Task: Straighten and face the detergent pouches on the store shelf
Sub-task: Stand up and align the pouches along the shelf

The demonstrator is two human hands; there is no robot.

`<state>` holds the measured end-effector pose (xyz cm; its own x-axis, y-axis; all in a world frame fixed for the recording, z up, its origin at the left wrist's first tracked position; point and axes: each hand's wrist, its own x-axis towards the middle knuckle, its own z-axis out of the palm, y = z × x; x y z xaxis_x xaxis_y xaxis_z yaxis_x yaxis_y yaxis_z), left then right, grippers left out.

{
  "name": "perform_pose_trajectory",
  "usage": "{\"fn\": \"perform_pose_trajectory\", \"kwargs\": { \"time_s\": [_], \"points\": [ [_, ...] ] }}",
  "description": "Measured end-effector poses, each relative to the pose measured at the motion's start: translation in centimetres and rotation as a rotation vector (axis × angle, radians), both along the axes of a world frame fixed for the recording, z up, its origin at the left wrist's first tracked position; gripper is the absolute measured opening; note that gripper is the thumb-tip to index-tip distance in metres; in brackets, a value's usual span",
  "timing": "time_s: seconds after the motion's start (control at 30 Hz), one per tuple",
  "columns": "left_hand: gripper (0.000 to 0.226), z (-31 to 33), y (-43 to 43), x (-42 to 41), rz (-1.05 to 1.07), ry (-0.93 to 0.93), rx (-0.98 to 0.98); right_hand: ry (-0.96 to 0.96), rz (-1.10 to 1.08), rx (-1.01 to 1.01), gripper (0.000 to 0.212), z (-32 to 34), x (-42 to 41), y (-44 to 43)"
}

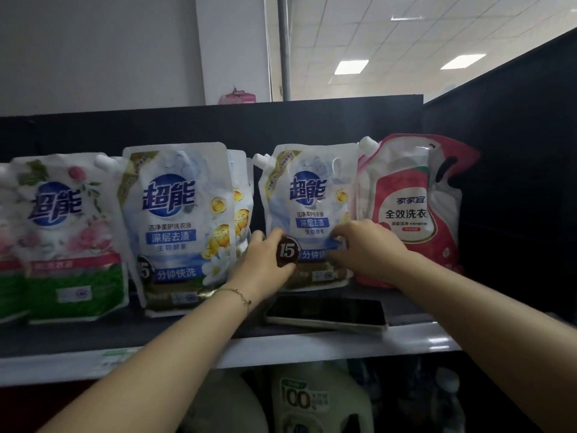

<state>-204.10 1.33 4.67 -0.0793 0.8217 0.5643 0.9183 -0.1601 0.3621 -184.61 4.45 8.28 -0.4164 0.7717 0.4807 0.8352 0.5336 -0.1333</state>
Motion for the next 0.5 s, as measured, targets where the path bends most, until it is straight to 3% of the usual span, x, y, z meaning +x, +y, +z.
{"fn": "perform_pose_trajectory", "kwargs": {
  "time_s": [0.1, 0.17, 0.3, 0.5],
  "points": [
    [0.022, 0.8, -2.7, -1.0, 0.018, 0.178, 0.052, -0.002, 0.109, -0.015, 0.037, 0.3, -2.4, -2.0],
    [0.016, 0.9, -4.3, -2.4, 0.069, 0.253, 0.114, 0.002, 0.181, -0.034, 0.034, 0.1, -4.3, -3.0],
    [0.020, 0.9, -6.4, -6.4, 0.184, 0.270, 0.197, 0.084, 0.264, -0.161, 0.050, -0.3, -7.9, -4.0],
    [0.032, 0.7, -8.0, -12.9, 0.241, 0.091, 0.292, 0.305, 0.350, -0.513, 0.090, -0.2, -12.8, -3.7]
  ]
}}
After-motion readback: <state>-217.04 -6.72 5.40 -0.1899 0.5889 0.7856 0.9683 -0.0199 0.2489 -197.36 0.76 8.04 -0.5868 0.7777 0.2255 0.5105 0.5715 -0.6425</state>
